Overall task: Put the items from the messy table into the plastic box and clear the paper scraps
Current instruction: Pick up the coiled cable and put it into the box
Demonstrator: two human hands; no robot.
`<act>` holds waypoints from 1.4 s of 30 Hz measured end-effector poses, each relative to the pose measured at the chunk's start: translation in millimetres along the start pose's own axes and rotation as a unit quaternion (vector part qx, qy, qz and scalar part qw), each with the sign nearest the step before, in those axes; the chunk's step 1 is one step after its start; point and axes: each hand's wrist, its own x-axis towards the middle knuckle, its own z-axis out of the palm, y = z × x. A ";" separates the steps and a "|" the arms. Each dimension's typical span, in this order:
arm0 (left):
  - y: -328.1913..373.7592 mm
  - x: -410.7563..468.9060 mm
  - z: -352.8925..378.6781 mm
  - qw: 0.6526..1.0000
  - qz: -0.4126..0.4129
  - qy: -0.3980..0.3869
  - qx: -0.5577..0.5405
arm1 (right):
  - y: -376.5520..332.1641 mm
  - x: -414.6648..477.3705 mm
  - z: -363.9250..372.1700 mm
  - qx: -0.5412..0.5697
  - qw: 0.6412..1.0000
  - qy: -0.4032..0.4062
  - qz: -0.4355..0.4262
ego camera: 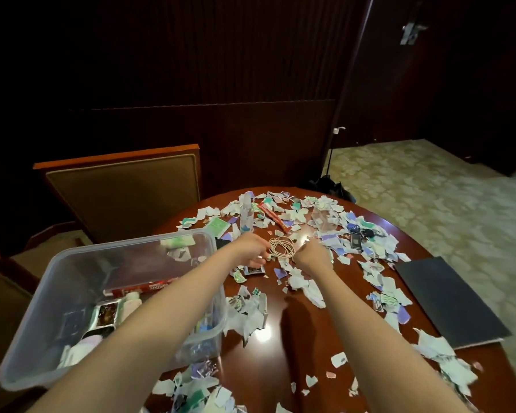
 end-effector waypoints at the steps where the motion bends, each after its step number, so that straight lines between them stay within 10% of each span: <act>1: -0.8 5.4 3.1 1.000 -0.001 -0.001 0.019 | 3.8 4.6 1.6 -0.005 1.000 0.002 -0.004; 10: -6.2 59.0 25.0 0.945 0.026 0.028 0.326 | 21.1 50.2 26.4 -0.033 0.998 -0.016 -0.045; 28: -29.2 125.7 30.6 0.793 -0.076 0.044 0.603 | 23.4 106.0 76.9 -0.252 0.961 0.004 -0.118; 42: -6.3 74.4 9.0 0.864 0.019 0.115 0.490 | 1.3 79.9 38.6 0.030 0.997 0.061 -0.048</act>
